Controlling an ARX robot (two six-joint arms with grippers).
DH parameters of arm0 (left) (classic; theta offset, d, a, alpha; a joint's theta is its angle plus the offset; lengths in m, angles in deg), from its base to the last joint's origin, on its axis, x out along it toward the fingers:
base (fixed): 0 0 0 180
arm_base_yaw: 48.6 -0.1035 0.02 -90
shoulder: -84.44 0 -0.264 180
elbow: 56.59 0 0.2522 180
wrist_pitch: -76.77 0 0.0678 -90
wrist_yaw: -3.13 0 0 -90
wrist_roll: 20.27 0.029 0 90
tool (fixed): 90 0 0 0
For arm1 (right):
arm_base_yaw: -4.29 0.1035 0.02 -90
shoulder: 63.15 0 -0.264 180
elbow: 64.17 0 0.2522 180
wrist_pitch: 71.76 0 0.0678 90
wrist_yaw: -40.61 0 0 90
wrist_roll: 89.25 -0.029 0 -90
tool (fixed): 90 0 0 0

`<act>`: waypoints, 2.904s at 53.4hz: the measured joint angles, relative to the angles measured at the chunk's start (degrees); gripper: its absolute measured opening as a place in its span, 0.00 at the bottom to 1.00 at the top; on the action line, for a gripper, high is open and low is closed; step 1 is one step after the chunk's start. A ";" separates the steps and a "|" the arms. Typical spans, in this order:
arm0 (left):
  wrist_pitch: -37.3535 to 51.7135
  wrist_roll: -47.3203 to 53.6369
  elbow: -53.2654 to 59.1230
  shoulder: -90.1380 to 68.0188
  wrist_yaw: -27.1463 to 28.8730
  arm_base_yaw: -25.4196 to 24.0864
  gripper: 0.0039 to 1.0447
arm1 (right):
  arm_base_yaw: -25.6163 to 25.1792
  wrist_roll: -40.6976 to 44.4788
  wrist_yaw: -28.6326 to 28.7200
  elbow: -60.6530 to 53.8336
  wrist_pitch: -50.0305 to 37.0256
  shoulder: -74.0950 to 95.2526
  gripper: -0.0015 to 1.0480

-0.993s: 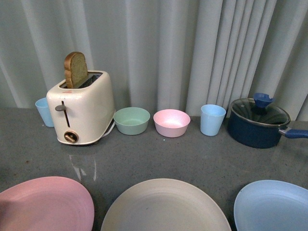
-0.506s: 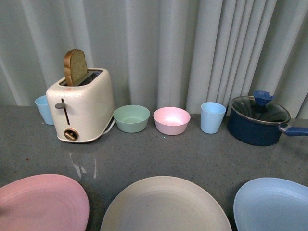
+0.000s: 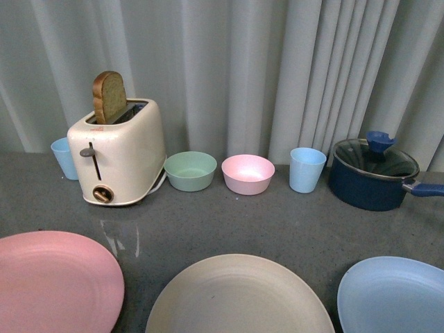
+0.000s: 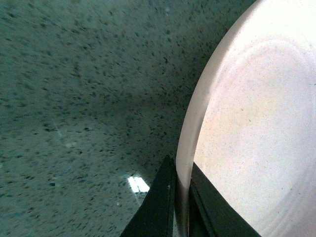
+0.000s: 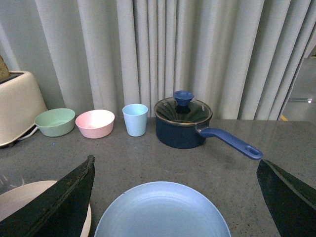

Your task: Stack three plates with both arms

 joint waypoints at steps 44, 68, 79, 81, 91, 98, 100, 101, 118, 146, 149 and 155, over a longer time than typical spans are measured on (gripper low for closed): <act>5.95 -15.06 9.57 13.68 -4.72 29.73 0.03 | 0.00 0.02 0.00 0.00 0.00 0.00 0.93; 12.20 -25.05 9.46 7.80 -1.09 39.74 0.03 | 0.00 0.02 0.00 0.00 0.00 0.00 0.93; 12.33 -25.90 7.69 5.75 0.66 40.63 0.03 | 0.00 0.00 0.00 0.00 0.00 0.00 0.93; 12.48 -26.10 7.41 5.42 0.81 40.63 0.03 | 0.00 0.00 0.00 0.00 0.00 0.00 0.93; 12.83 -26.71 6.05 4.28 1.18 40.54 0.03 | 0.00 0.00 0.00 0.00 0.00 0.00 0.93; 12.83 -26.71 5.40 3.69 1.25 40.33 0.03 | 0.00 0.00 0.00 0.00 0.00 0.00 0.93; 12.81 -26.69 5.35 3.56 1.57 40.24 0.03 | 0.00 0.02 0.00 0.00 0.00 0.00 0.93; 12.81 -26.71 5.33 3.52 1.62 40.24 0.03 | 0.00 0.00 0.00 0.00 0.00 0.00 0.93; 15.91 -29.40 5.35 3.52 2.38 40.28 0.29 | 0.00 0.00 0.00 0.00 0.00 0.00 0.93; 39.56 -26.36 18.43 20.81 12.90 27.89 0.93 | 0.00 0.02 0.02 0.00 0.00 0.00 0.93; 58.23 -23.12 24.33 18.40 21.20 29.05 0.82 | 0.00 0.00 0.00 0.00 0.00 0.00 0.93; 82.44 -20.46 35.67 19.41 23.02 28.35 0.62 | 0.00 0.00 -0.04 0.00 0.00 0.02 0.93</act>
